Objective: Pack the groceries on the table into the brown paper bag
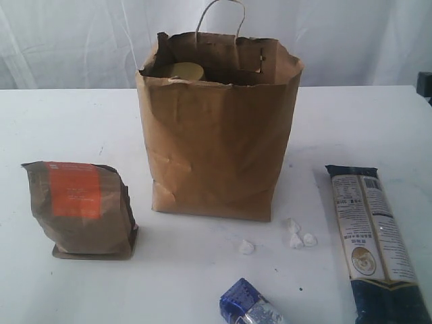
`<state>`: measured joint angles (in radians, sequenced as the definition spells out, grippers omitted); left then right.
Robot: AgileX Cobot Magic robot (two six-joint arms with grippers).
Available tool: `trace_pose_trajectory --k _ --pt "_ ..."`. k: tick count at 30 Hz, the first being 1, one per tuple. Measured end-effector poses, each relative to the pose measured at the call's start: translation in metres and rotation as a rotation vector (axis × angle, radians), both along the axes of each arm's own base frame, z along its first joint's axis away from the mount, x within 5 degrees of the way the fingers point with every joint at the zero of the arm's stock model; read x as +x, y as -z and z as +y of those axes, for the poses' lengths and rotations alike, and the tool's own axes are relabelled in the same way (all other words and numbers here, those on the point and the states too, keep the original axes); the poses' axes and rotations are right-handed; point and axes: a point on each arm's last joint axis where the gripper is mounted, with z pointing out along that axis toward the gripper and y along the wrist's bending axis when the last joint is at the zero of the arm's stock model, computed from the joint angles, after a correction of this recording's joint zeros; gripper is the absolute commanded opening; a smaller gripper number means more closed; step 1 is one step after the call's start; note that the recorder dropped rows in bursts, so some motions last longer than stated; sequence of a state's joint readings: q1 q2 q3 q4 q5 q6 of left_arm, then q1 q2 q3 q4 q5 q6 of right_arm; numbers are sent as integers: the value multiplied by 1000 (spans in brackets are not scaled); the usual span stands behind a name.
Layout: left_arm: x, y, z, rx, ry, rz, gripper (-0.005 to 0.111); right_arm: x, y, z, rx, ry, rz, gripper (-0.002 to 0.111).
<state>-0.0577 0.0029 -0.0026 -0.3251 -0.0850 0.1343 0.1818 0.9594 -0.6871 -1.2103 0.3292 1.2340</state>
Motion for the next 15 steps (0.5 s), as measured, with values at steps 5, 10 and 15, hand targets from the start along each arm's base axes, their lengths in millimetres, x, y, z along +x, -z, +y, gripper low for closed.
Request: trace_pose_trajectory --k 5,10,15 --pt "0 0 0 0 0 0 0 -17 42 -10 435 -8 -8 0" --pt "0 0 0 0 0 0 0 -36 58 -14 670 -40 -79 0" --pt "0 0 0 0 0 0 0 -57 38 -16 538 -90 -261 0"
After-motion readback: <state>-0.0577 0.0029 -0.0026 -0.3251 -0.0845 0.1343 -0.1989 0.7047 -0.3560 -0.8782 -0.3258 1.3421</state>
